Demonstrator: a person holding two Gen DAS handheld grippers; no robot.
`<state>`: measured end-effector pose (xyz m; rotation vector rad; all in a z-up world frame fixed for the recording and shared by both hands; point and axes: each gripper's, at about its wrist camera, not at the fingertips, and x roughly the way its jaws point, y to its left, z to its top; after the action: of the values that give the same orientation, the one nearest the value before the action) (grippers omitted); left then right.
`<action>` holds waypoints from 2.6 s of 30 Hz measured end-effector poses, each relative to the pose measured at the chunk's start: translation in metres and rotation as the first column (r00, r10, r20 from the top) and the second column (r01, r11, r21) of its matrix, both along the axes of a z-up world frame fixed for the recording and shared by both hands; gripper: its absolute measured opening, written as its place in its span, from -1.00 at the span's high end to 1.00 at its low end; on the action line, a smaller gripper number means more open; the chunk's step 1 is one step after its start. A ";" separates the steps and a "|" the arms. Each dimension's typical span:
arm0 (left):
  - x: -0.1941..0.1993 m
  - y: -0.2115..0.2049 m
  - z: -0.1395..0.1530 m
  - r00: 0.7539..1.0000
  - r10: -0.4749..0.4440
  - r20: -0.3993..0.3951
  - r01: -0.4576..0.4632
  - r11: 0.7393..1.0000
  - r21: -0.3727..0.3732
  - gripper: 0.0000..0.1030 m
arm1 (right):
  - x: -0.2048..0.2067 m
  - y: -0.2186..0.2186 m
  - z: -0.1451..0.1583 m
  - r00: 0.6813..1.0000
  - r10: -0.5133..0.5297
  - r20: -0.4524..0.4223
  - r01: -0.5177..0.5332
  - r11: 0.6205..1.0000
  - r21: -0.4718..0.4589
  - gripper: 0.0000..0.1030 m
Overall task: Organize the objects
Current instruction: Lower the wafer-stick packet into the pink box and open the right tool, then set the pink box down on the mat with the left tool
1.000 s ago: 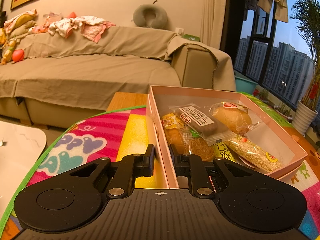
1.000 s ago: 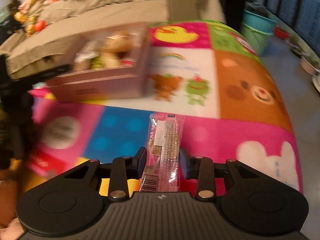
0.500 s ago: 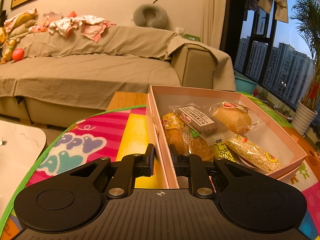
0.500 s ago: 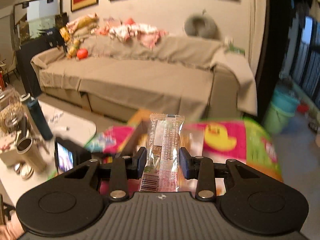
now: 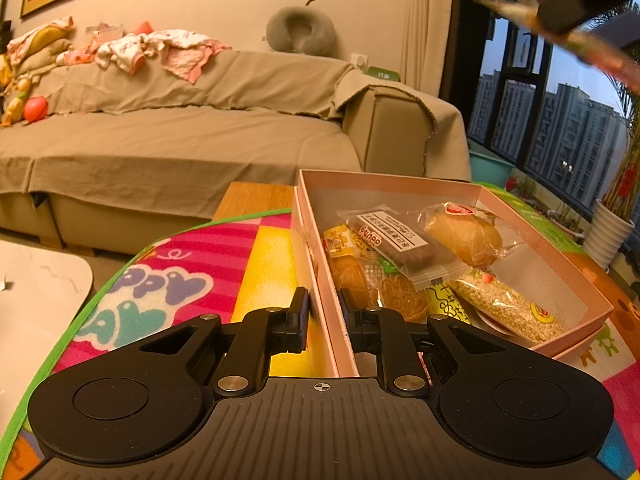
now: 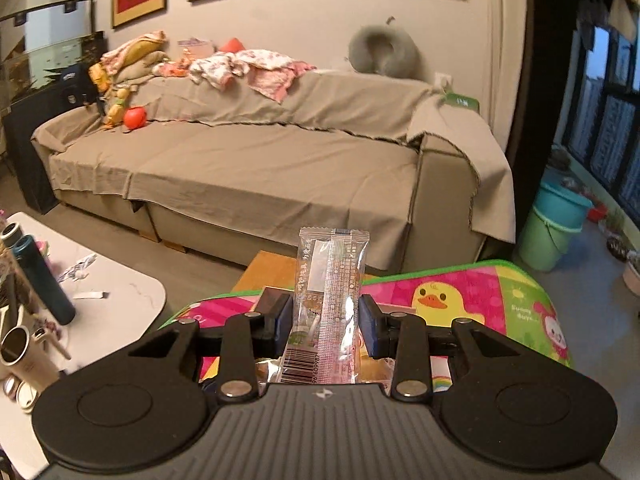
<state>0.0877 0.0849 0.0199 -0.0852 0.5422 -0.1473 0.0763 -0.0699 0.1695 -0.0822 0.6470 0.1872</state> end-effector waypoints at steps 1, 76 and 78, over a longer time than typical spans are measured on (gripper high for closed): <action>0.000 0.000 0.000 1.000 0.000 0.000 0.000 1.000 0.000 0.65 | 0.004 -0.001 -0.003 1.000 -0.010 -0.008 0.010 1.000 0.003 0.32; 0.007 0.005 -0.005 1.000 -0.011 -0.025 0.010 0.999 -0.050 0.60 | -0.065 -0.059 -0.126 0.991 0.126 -0.038 -0.131 0.959 -0.252 -0.43; 0.010 0.009 -0.007 0.999 -0.017 -0.044 0.013 0.996 -0.086 0.58 | -0.063 -0.063 -0.139 0.990 0.137 -0.042 -0.143 0.956 -0.258 -0.43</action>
<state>0.0977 0.0941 0.0131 -0.1682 0.5815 -0.1836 0.0138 -0.1330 0.0302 -0.3804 0.6874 0.2392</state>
